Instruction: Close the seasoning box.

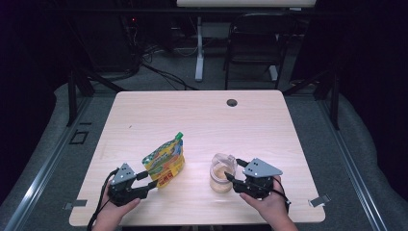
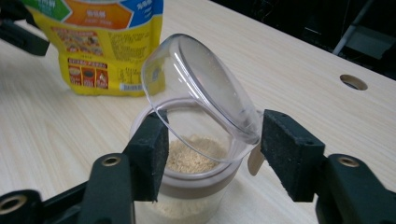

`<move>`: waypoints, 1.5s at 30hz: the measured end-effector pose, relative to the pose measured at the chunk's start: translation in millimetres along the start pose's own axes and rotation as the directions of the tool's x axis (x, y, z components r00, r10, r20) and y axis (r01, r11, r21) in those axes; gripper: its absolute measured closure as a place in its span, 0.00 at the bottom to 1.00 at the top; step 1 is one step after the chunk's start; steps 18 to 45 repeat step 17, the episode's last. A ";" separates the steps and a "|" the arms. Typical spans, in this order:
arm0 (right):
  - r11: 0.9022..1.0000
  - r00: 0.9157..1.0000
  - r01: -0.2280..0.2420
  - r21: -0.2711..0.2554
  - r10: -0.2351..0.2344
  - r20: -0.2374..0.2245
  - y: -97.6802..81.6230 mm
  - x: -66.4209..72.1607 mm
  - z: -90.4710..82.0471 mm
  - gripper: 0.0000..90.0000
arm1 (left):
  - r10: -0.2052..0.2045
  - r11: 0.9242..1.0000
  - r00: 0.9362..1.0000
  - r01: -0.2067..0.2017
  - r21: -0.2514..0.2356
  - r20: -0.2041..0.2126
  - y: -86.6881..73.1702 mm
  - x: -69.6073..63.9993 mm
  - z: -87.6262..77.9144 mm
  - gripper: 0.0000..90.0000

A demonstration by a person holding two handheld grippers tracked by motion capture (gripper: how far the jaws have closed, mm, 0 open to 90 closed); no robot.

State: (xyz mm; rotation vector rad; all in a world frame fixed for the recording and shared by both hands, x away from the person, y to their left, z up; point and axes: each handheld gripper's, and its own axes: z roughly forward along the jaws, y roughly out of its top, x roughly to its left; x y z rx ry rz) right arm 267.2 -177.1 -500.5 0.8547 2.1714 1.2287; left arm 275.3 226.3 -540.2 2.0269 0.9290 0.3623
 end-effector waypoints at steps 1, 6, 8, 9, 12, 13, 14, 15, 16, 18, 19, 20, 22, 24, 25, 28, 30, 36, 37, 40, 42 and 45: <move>1.000 1.000 -0.001 0.005 0.001 -0.006 -0.8 1.0 0.7 0.42 | -0.006 1.000 1.000 0.006 -0.004 0.000 0.2 0.0 0.4 0.53; 1.000 0.999 0.016 0.025 -0.015 -0.040 -4.2 3.9 0.7 0.36 | -0.005 1.000 1.000 0.005 0.001 0.002 1.7 2.1 1.5 0.53; 0.999 0.998 0.030 0.032 -0.028 -0.052 -5.3 5.9 0.6 0.35 | 0.000 1.000 1.000 0.000 0.005 -0.001 1.8 2.4 2.0 0.53; 0.999 0.997 0.035 0.031 -0.033 -0.072 -5.7 7.1 0.1 0.33 | -0.006 1.000 1.000 0.006 0.008 -0.001 1.8 3.6 2.2 0.53; 0.998 0.995 0.056 0.031 -0.053 -0.090 -5.6 10.1 -1.0 0.30 | -0.011 1.000 1.000 0.011 0.009 -0.004 1.6 5.8 2.1 0.53; 0.998 0.994 0.050 0.024 -0.047 -0.094 -5.7 10.2 -1.5 0.30 | -0.015 1.000 1.000 0.015 0.005 -0.005 1.4 6.2 2.3 0.53; 0.999 0.994 0.036 0.018 -0.034 -0.102 -5.7 9.7 -1.7 0.30 | -0.014 1.000 1.000 0.014 0.003 -0.007 1.4 6.6 2.1 0.53; 1.000 0.994 0.027 0.016 -0.025 -0.103 -5.7 9.2 -2.1 0.30 | -0.010 1.000 1.000 0.010 0.005 -0.008 1.6 7.3 1.1 0.52; 1.000 0.995 0.024 0.016 -0.022 -0.097 -5.8 8.9 -2.4 0.31 | -0.016 1.000 1.000 0.017 0.000 -0.006 1.5 7.5 0.4 0.52; 1.000 0.996 0.023 0.015 -0.021 -0.091 -5.8 8.4 -2.4 0.31 | -0.020 1.000 1.000 0.020 -0.001 -0.006 1.5 7.9 -0.8 0.52; 1.000 0.996 0.023 0.015 -0.021 -0.091 -5.8 8.4 -2.4 0.31 | -0.020 1.000 1.000 0.020 -0.001 -0.006 1.5 7.9 -0.8 0.52; 1.000 0.996 0.023 0.015 -0.021 -0.091 -5.8 8.4 -2.4 0.31 | -0.020 1.000 1.000 0.020 -0.001 -0.006 1.5 7.9 -0.8 0.52; 1.000 0.996 0.023 0.015 -0.021 -0.091 -5.8 8.4 -2.4 0.31 | -0.020 1.000 1.000 0.020 -0.001 -0.006 1.5 7.9 -0.8 0.52; 1.000 0.996 0.023 0.015 -0.021 -0.091 -5.8 8.4 -2.4 0.31 | -0.020 1.000 1.000 0.020 -0.001 -0.006 1.5 7.9 -0.8 0.52; 1.000 0.996 0.023 0.015 -0.021 -0.091 -5.8 8.4 -2.4 0.31 | -0.020 1.000 1.000 0.020 -0.001 -0.006 1.5 7.9 -0.8 0.52; 1.000 0.996 0.023 0.015 -0.021 -0.091 -5.8 8.4 -2.4 0.31 | -0.020 1.000 1.000 0.020 -0.001 -0.006 1.5 7.9 -0.8 0.52; 1.000 0.996 0.023 0.015 -0.021 -0.091 -5.8 8.4 -2.4 0.31 | -0.020 1.000 1.000 0.020 -0.001 -0.006 1.5 7.9 -0.8 0.52; 1.000 0.996 0.023 0.015 -0.021 -0.091 -5.8 8.4 -2.4 0.31 | -0.020 1.000 1.000 0.020 -0.001 -0.006 1.5 7.9 -0.8 0.52; 1.000 0.996 0.023 0.015 -0.021 -0.091 -5.8 8.4 -2.4 0.31 | -0.020 1.000 1.000 0.020 -0.001 -0.006 1.5 7.9 -0.8 0.52; 1.000 0.996 0.023 0.015 -0.021 -0.091 -5.8 8.4 -2.4 0.31 | -0.020 1.000 1.000 0.020 -0.001 -0.006 1.5 7.9 -0.8 0.52; 1.000 0.996 0.023 0.015 -0.021 -0.091 -5.8 8.4 -2.4 0.31 | -0.020 1.000 1.000 0.020 -0.001 -0.006 1.5 7.9 -0.8 0.52; 1.000 0.996 0.023 0.015 -0.021 -0.091 -5.8 8.4 -2.4 0.31 | -0.020 1.000 1.000 0.020 -0.001 -0.006 1.5 7.9 -0.8 0.52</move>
